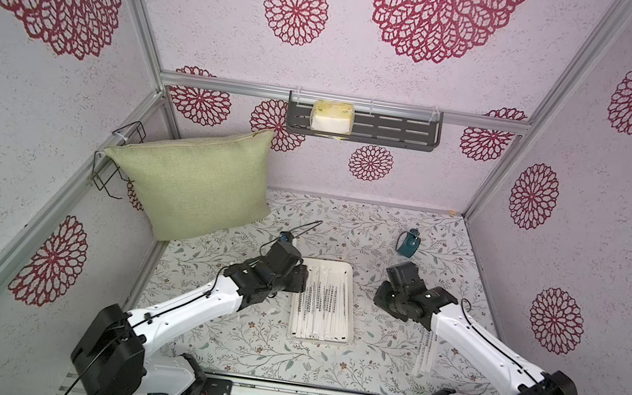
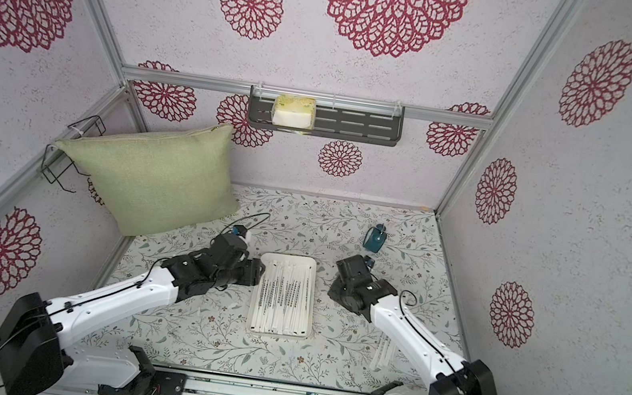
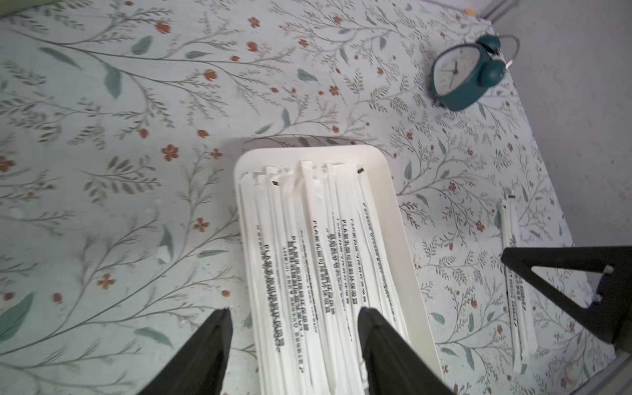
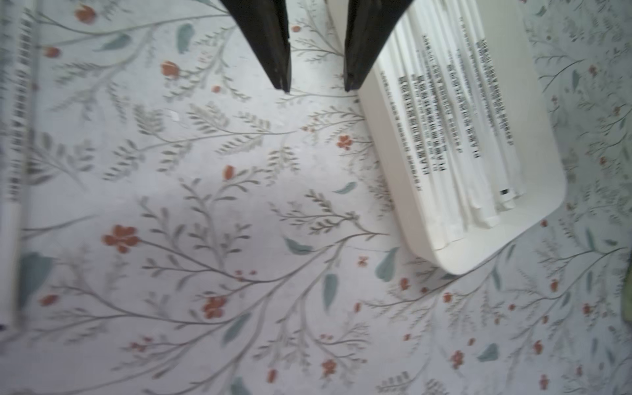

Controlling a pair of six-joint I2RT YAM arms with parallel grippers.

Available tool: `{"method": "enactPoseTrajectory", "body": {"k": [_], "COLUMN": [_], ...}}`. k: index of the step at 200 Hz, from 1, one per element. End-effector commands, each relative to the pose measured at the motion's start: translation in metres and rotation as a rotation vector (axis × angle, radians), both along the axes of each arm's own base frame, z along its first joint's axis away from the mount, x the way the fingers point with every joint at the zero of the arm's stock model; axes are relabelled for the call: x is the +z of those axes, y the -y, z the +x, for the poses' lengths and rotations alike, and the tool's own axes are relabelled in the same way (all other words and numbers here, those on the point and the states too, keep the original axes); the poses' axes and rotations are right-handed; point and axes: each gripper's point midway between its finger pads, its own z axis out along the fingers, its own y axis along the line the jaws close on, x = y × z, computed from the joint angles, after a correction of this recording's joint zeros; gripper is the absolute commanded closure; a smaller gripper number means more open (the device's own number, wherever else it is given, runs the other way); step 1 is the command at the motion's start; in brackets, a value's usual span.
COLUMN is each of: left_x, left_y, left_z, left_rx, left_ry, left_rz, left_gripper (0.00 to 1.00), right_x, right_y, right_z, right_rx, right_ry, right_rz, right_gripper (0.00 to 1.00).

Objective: Put the straws into the storage box
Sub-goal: Pick up the straw from the center of the board.

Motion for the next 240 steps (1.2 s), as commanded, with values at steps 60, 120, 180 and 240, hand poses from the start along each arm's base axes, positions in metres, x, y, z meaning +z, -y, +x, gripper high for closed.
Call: {"method": "enactPoseTrajectory", "body": {"k": [60, 120, 180, 240], "left_x": [-0.012, -0.018, -0.022, -0.028], "left_y": [0.056, 0.050, 0.047, 0.005], "left_z": [-0.004, -0.002, 0.001, 0.010], "left_rx": [-0.149, -0.134, -0.122, -0.005], "left_ry": [0.006, 0.008, 0.002, -0.018], "left_rz": [0.038, 0.061, 0.074, 0.064], "left_gripper": [0.34, 0.34, 0.34, 0.34], "right_x": [-0.044, -0.068, -0.090, -0.074], "right_y": [0.104, 0.119, 0.115, 0.060], "right_z": [-0.034, -0.042, -0.045, -0.028], "right_rx": [-0.172, -0.253, -0.238, -0.029], "right_ry": [-0.125, -0.154, -0.175, -0.112], "right_rz": [-0.179, -0.225, -0.188, -0.135], "right_gripper": [0.58, 0.56, 0.64, 0.87]}}
